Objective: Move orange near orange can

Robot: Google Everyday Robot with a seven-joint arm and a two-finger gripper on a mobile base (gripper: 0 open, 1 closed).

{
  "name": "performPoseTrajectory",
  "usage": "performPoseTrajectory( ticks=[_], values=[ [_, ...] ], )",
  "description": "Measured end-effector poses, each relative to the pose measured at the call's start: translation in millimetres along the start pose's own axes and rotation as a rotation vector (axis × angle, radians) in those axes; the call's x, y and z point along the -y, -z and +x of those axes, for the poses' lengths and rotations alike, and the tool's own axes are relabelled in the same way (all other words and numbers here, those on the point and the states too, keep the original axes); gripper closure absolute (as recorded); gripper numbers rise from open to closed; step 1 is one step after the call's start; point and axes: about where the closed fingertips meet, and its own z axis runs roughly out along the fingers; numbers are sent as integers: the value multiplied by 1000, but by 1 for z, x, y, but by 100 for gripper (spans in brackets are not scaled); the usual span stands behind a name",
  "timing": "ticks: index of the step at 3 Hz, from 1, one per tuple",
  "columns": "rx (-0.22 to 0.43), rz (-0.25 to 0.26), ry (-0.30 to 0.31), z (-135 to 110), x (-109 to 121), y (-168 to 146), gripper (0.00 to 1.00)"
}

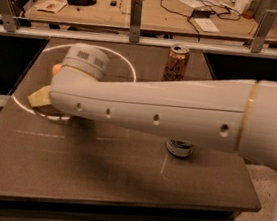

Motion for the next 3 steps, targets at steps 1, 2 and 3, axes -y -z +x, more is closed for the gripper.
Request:
performPoseTrajectory(
  ticks=[1, 2, 3],
  values=[
    [-2, 1, 2, -4, -1, 1, 0],
    [25, 24, -21, -14, -1, -2, 0],
    [58, 44, -66, -23, 4, 0, 0]
  ],
)
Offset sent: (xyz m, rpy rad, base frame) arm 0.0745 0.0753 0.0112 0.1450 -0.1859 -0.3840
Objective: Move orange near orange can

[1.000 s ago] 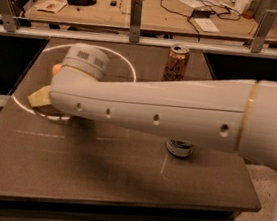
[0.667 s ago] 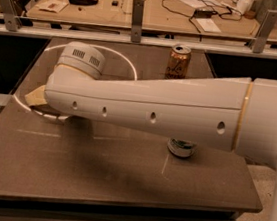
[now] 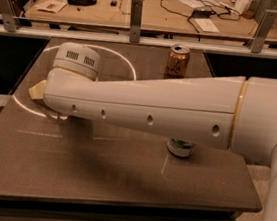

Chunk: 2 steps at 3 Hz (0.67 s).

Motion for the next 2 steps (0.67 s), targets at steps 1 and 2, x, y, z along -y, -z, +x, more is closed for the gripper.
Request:
performPoseTrajectory(
  ticks=[1, 2],
  values=[
    [-16, 16, 3, 1, 6, -3, 0],
    [-28, 61, 16, -6, 18, -10, 18]
  ],
)
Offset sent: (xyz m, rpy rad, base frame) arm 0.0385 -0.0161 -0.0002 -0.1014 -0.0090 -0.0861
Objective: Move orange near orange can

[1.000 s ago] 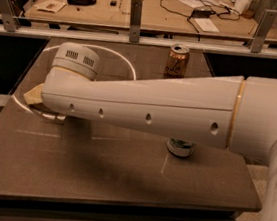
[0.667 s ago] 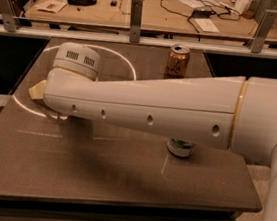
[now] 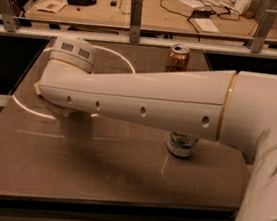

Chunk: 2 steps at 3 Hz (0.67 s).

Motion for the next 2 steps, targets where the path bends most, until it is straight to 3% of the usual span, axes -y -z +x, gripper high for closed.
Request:
performPoseTrajectory(
  ticks=[1, 2],
  values=[
    [9, 27, 19, -10, 7, -10, 41],
    [12, 23, 20, -12, 7, -14, 65]
  ],
)
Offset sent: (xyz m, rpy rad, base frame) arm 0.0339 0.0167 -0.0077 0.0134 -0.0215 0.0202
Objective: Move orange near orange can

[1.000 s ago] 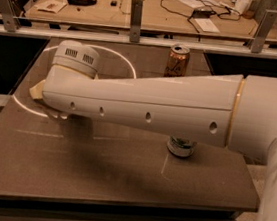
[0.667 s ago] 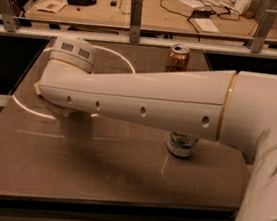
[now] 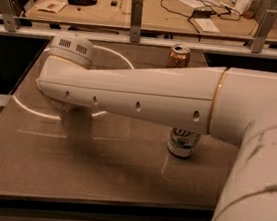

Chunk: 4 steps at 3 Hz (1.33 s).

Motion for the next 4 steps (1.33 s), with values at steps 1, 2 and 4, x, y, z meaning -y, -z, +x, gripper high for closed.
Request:
performPoseTrajectory(
  ticks=[1, 2, 4],
  values=[
    [0, 0, 0, -1, 0, 1, 88],
    [0, 0, 0, -1, 0, 1, 100],
    [0, 0, 0, -2, 1, 1, 100]
  ],
)
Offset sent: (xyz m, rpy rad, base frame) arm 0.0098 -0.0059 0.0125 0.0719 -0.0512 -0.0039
